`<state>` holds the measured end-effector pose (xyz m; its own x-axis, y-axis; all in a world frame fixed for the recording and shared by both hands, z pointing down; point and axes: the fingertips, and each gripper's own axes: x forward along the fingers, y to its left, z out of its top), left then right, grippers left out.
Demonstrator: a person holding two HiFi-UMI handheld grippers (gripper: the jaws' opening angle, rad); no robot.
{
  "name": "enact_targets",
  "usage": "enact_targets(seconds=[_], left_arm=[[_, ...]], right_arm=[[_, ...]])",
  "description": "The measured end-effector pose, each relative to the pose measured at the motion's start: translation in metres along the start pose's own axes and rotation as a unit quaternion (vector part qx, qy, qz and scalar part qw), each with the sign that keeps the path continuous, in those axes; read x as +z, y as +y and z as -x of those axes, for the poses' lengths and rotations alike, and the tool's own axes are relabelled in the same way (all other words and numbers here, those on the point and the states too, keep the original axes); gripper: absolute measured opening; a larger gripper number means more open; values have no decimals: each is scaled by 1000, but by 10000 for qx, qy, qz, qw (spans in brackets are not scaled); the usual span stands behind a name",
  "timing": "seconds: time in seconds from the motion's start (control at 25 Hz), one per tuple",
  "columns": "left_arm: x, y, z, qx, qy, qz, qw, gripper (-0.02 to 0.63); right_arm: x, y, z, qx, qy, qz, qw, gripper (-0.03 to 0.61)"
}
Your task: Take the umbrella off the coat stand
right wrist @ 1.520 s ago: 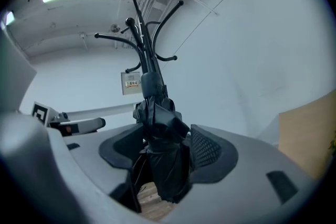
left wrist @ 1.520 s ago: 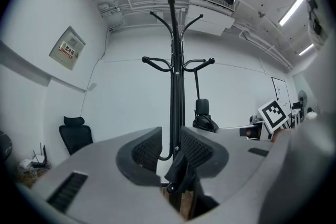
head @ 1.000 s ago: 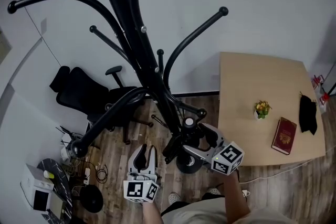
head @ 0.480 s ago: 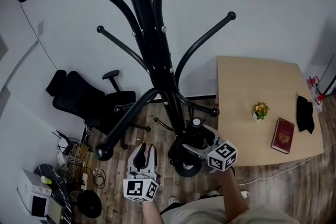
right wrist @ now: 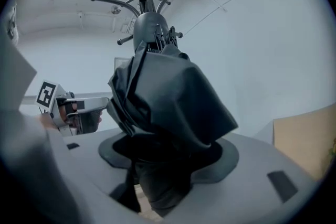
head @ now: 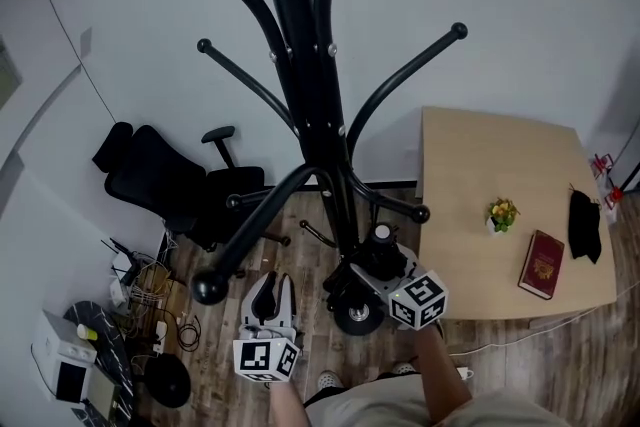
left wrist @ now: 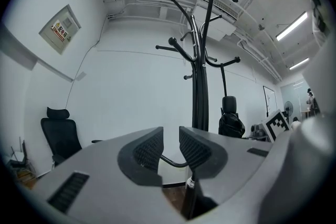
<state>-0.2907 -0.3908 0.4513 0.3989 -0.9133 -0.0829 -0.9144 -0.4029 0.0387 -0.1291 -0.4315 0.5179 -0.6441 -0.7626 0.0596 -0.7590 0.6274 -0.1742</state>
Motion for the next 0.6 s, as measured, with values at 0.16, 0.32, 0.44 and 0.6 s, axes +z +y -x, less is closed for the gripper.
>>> enact_targets(seconds=[0.16,0.32,0.44,0.6], left_arm=[[0,-2,0,16,-12,-28,10000,96],[-2,4,2,177,-22,-52,9998,37],[0,3,3,197,3,-25,9998,21],[-5,-9,2,24,-52,-99,9999,20]], right_arm=[[1,-4,2,-102,-55,55,9999,283],[2,-2,3,-95,-30,-8,10000,282],[1,1,5,-60,-6,-57,10000,284],[1,1,9,-69,24,-12,10000,284]])
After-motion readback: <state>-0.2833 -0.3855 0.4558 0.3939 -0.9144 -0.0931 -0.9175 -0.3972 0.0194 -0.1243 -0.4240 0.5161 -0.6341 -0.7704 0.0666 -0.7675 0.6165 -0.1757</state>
